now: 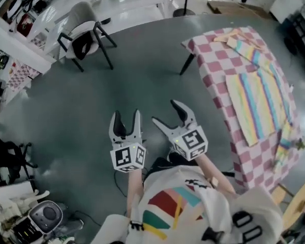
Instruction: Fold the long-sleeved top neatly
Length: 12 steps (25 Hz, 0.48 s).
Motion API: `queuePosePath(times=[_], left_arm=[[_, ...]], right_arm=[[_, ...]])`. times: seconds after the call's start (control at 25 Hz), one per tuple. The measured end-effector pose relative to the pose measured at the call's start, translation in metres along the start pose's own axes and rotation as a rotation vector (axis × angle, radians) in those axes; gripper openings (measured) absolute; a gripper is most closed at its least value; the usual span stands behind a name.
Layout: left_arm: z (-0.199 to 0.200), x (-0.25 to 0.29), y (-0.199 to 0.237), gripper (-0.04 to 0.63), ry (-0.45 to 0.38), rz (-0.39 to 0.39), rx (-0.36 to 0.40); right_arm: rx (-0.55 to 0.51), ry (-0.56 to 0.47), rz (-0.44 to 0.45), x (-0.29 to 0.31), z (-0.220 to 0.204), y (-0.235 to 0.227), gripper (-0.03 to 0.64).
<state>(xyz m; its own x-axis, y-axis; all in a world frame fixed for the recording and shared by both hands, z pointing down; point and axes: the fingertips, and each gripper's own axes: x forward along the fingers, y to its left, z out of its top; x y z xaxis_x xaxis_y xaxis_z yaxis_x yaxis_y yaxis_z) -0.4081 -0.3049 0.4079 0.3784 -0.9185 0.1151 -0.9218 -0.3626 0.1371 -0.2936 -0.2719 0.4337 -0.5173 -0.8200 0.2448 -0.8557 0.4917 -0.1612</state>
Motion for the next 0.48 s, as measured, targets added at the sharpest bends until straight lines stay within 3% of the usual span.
queuePosePath(times=[0.24, 0.48], left_arm=[[-0.002, 0.094, -0.126, 0.285, 0.031, -0.375, 0.067], [-0.015, 0.139, -0.28, 0.285, 0.072, -0.749, 0.106]], right_arm=[[0.091, -0.057, -0.353, -0.063, 0.003, -0.111, 0.339], [0.18, -0.128, -0.729, -0.166, -0.007, -0.2, 0.339]])
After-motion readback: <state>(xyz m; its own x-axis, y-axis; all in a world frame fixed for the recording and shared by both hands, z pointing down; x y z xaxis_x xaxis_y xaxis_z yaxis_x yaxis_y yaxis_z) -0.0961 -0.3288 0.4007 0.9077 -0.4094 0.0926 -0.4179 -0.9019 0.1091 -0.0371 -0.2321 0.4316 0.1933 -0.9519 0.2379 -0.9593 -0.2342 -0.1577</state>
